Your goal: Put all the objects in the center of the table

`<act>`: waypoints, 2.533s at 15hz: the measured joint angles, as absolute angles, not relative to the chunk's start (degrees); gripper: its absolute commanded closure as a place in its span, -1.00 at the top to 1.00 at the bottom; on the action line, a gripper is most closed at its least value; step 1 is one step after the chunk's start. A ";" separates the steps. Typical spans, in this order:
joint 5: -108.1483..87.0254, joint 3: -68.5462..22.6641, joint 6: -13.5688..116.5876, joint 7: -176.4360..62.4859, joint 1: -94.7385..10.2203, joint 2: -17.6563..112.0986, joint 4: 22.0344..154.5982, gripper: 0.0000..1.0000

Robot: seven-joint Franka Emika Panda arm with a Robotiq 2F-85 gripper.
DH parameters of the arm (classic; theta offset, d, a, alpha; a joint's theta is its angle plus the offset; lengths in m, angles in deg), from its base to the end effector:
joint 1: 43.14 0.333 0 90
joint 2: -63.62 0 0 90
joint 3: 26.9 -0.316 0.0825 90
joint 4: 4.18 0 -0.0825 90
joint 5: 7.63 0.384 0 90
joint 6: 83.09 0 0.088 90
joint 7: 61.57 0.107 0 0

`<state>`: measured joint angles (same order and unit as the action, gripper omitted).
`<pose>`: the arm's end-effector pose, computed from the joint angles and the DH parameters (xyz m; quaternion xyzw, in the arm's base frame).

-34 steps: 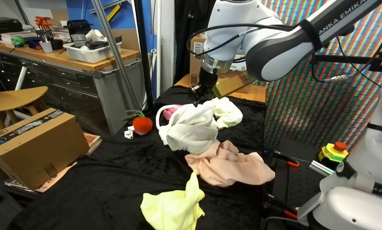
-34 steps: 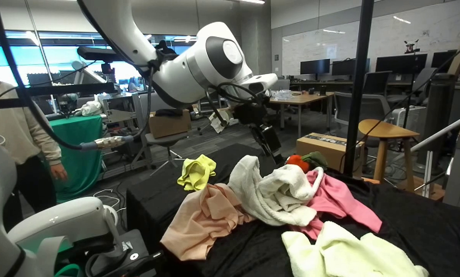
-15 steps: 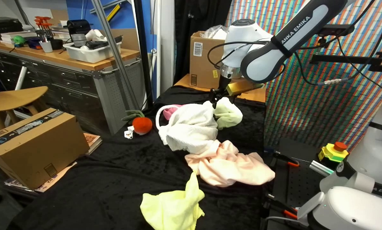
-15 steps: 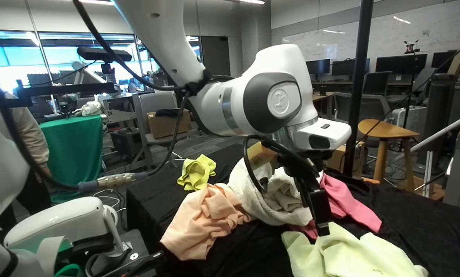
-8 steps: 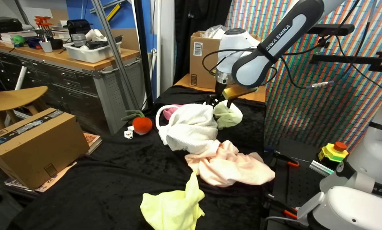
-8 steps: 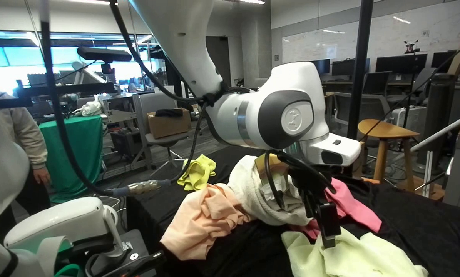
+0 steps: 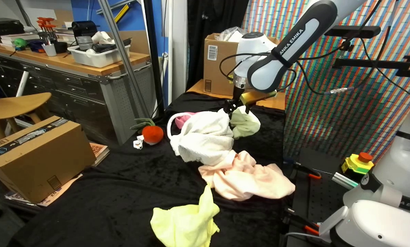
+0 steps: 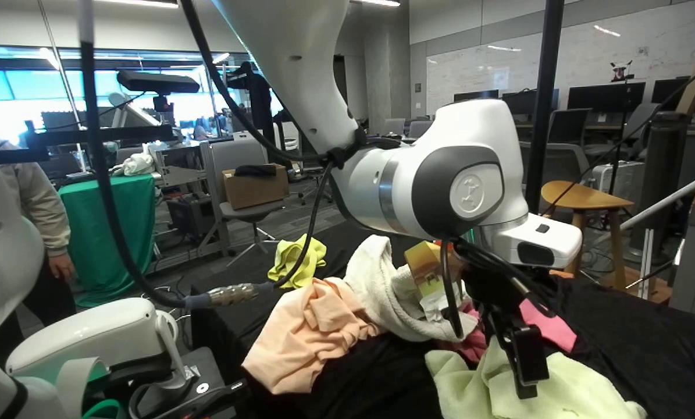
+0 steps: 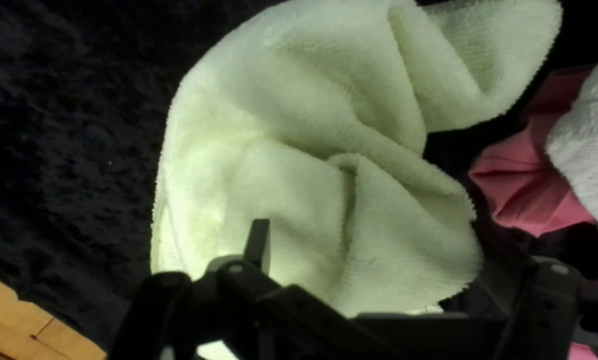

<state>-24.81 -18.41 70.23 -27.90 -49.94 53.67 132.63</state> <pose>0.4980 -0.1276 0.2578 0.9516 -0.2892 0.0692 0.0772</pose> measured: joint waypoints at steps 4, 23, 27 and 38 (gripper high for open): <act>-24.81 -17.53 70.26 -28.53 -49.89 52.93 132.20 1.00; -26.38 -11.32 76.28 -28.60 -44.58 45.83 128.50 0.68; -26.38 -11.07 76.28 -28.67 -43.49 44.08 127.64 -0.03; -27.07 -7.40 76.26 -28.70 -40.69 44.48 126.60 -0.94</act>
